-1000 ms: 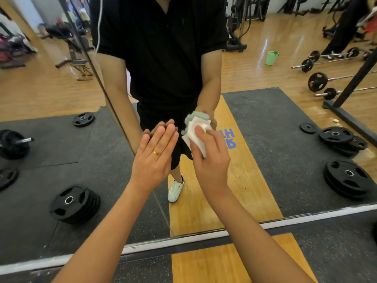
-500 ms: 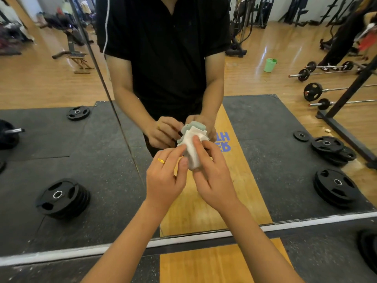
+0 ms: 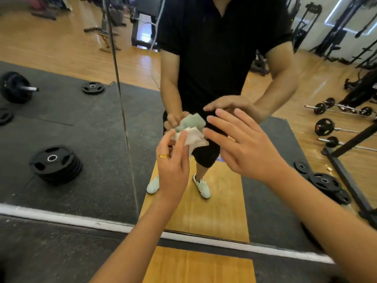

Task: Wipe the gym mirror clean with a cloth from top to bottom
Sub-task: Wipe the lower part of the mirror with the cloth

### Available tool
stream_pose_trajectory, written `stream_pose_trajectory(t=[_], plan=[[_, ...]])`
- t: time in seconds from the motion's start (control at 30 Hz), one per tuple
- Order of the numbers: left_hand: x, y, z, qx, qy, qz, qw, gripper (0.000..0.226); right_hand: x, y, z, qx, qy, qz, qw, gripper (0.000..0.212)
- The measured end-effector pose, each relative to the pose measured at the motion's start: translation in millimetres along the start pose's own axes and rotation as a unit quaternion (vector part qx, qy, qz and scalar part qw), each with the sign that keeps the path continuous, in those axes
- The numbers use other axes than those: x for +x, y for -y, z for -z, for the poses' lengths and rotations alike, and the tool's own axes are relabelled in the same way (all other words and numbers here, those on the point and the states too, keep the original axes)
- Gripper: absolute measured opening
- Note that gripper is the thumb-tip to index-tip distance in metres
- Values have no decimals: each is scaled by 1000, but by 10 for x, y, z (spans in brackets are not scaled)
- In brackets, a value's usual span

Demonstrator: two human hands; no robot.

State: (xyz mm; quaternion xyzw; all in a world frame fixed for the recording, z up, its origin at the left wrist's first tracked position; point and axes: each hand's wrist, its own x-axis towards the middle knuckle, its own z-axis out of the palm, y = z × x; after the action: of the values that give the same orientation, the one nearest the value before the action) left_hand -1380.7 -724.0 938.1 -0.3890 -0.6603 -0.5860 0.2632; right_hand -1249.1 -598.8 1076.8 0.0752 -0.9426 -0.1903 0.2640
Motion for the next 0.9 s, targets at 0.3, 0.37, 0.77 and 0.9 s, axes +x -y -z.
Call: stream_pose_trajectory(t=[0.3, 0.37, 0.77, 0.9], plan=[[-37, -235, -373, 71, -91, 67, 991, 38, -127, -406, -217, -169, 21, 138, 976, 61], [-39, -242, -405, 44, -121, 74, 989, 38, -143, -416, -274, -192, 15, 146, 970, 56], [119, -9, -488, 122, -289, 98, 945, 28, -162, -406, -365, -186, -27, 141, 972, 48], [-117, 9, -573, 113, -272, 99, 951, 28, -150, -400, -365, -175, -37, 143, 973, 47]])
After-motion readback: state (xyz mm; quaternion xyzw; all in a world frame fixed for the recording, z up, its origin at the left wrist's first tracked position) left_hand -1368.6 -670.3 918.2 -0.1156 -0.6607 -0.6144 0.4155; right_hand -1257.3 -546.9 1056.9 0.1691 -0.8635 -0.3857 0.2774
